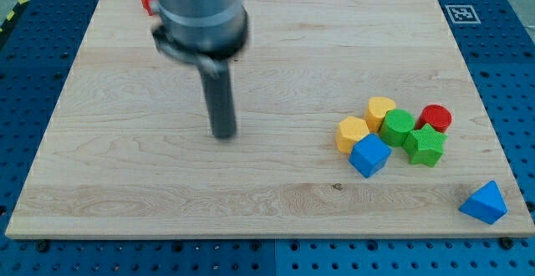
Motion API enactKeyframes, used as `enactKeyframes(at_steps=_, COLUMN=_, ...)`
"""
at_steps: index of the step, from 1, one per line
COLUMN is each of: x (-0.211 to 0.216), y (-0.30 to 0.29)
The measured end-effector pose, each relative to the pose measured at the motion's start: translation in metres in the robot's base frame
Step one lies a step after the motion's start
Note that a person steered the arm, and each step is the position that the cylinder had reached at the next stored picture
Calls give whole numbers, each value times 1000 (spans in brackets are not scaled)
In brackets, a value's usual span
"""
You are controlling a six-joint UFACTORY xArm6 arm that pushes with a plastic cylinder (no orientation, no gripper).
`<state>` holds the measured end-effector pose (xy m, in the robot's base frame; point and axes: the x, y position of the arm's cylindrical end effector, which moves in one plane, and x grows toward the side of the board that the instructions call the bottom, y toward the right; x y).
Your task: Point your arm below the green star
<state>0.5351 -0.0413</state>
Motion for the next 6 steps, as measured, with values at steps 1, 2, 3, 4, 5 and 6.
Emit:
enactKeyframes(at_steps=1, x=22, y=9)
enactKeyframes(at_steps=2, x=22, y=9)
enactKeyframes(at_steps=3, x=22, y=11)
enactKeyframes(at_steps=4, x=22, y=14)
enactKeyframes(at_steps=5, x=22, y=29)
enactKeyframes(at_steps=6, x=27, y=82)
